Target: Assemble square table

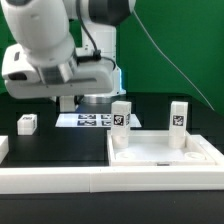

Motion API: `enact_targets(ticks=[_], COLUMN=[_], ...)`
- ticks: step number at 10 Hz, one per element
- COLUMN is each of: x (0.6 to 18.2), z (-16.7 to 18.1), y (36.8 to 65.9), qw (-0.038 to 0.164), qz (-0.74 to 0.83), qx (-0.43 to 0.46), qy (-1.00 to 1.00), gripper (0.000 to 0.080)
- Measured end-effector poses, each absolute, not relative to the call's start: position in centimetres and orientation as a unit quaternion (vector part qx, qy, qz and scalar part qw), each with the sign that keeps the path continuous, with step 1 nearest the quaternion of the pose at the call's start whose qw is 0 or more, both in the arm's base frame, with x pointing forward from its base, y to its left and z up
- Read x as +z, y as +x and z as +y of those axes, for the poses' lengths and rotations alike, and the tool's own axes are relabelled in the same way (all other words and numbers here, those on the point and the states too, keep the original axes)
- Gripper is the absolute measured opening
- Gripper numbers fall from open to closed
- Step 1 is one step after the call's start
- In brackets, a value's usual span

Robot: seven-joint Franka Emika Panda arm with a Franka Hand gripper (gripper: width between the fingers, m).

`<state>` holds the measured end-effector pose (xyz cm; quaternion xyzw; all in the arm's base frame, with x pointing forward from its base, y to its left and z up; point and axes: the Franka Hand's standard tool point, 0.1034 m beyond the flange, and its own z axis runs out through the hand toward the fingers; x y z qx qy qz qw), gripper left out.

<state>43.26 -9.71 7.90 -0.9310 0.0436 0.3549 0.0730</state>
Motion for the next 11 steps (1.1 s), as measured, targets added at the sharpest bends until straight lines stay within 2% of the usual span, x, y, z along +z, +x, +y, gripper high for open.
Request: enact_targets(ticks=[3, 6, 11], x=[7.4, 9.3, 9.0], z=[-10.3, -10.5, -12.3], y=[44.4, 47.6, 48.8], qw=[0.06, 0.055, 0.01], qz=[0.043, 0.045, 0.028], qx=[0.304, 0.213, 0.039], qy=[-0.95, -0.974, -0.999], gripper=[0.029, 0.029, 0.029])
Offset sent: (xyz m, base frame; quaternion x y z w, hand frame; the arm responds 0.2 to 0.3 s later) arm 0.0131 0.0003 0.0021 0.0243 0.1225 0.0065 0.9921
